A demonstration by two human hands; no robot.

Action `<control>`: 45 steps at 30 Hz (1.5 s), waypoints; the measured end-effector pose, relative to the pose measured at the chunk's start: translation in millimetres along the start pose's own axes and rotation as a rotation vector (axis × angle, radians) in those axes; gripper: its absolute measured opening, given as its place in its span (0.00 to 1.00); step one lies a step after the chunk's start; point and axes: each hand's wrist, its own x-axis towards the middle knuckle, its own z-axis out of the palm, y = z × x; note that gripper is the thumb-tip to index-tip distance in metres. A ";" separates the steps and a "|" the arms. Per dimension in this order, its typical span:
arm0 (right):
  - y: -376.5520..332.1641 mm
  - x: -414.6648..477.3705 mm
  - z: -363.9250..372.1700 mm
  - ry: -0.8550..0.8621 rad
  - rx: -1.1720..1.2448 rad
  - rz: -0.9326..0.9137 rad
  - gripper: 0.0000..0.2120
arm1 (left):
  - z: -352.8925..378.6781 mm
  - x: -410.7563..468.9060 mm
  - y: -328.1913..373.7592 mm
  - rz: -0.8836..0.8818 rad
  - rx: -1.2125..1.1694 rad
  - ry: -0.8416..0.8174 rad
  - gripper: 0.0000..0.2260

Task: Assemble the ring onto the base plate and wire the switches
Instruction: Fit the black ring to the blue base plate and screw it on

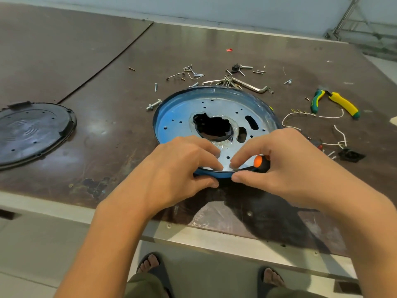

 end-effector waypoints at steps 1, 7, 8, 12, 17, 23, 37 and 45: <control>3.2 -1.8 -1.6 0.008 0.001 0.017 0.08 | 1.0 -0.8 0.3 0.008 0.020 0.009 0.13; 20.5 -5.4 -14.7 0.009 0.019 0.083 0.13 | -2.8 -3.3 1.9 0.040 0.056 0.040 0.14; 22.6 -5.6 -16.6 0.026 0.017 0.084 0.14 | -5.1 -3.4 1.1 0.037 0.047 0.050 0.14; 32.0 -6.3 -21.7 0.139 -0.041 0.099 0.19 | -11.9 -4.2 -4.8 0.015 -0.004 0.114 0.16; 31.8 -7.0 -19.7 0.167 -0.013 0.067 0.10 | -7.3 -1.0 -2.0 0.031 0.014 0.125 0.21; 31.8 -7.4 -20.5 0.159 0.007 0.037 0.08 | -7.1 -0.9 -2.6 0.029 -0.036 0.159 0.18; 31.6 -11.4 -24.2 0.097 0.027 0.061 0.11 | -2.6 0.0 10.2 0.098 0.147 0.144 0.10; 30.8 -13.3 -31.5 0.035 -0.005 0.023 0.09 | 2.3 1.6 9.6 0.156 0.190 0.168 0.06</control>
